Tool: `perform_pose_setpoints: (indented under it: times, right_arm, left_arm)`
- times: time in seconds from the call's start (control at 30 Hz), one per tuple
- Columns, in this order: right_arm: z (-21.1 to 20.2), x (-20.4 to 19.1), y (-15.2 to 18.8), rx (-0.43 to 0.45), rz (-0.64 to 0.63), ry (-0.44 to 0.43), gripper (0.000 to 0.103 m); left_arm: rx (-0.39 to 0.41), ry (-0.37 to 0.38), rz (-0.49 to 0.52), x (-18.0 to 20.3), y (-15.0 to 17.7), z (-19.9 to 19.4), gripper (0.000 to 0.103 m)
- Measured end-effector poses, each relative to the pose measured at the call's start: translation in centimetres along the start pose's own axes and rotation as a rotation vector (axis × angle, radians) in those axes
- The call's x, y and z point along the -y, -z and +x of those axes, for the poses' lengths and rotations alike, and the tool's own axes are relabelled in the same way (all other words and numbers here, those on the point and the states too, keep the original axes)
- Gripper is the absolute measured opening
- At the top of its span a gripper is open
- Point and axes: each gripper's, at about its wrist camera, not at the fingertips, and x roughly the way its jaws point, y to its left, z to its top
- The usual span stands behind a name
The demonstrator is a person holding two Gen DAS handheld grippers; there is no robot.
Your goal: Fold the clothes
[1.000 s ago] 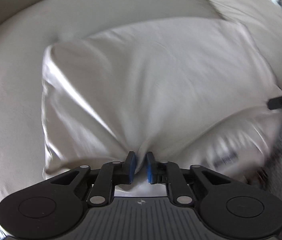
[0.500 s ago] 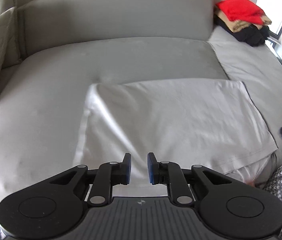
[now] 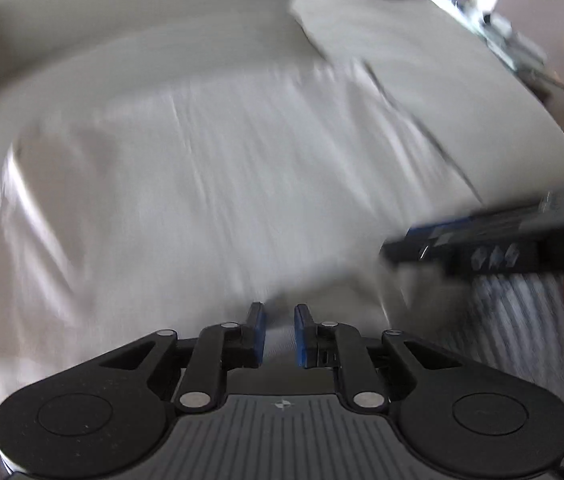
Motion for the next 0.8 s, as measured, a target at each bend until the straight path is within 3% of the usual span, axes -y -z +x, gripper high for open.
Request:
perform_pose_setpoints:
  times: [0.07,0.13,0.3,0.37,0.43,0.5,0.57,0.6,0.67,0.73,0.8]
  right_arm:
    - [-1.3,0.8,0.8,-0.001,0.019,-0.025,0.025]
    - [-2.8,1.5,0.8,0.072,0.055,-0.064,0.025]
    - [-2.3,1.1,-1.6,0.237,0.148,-0.102,0.022]
    - [-0.9,0.6,-2.3,0.243,0.154,-0.109,0.020]
    - [0.8,0.3,-2.3,0.180,0.159,-0.101,0.020]
    - [1.9,0.1,-1.8,0.103,0.136,-0.087,0.019]
    - [1.0,-0.2,-1.3,0.082,0.092,-0.072,0.019]
    - [0.3,-0.3,-1.3,0.085,0.091,-0.088,0.021]
    - [-0.8,-0.8,-2.0,0.114,0.103,-0.139,0.022]
    - [-1.4,-1.6,-3.1,0.172,0.100,-0.183,0.033]
    - [-1.0,-2.9,-4.5,0.205,0.095,-0.221,0.037]
  left_arm:
    - [0.027,-0.024,0.006,-0.4,1.1,-1.5,0.012]
    - [0.108,-0.081,-0.007,-0.8,0.7,-2.6,0.012]
    - [0.264,-0.181,-0.141,-2.4,-3.4,-1.6,0.016]
    - [0.225,-0.209,-0.172,-2.9,-4.7,0.7,0.016]
    - [0.073,-0.203,-0.203,-3.7,-5.2,3.5,0.017]
    - [0.045,-0.175,-0.192,-4.1,-5.0,2.6,0.017]
    - [0.001,-0.121,-0.202,-5.1,-4.7,0.8,0.017]
    - [0.016,-0.092,-0.194,-5.6,-4.4,-0.3,0.017]
    - [0.082,-0.113,-0.160,-6.9,-4.5,-2.3,0.022]
    - [0.146,-0.135,-0.151,-8.4,-5.0,-3.7,0.027]
    - [0.200,-0.141,-0.176,-10.9,-5.9,-4.5,0.031]
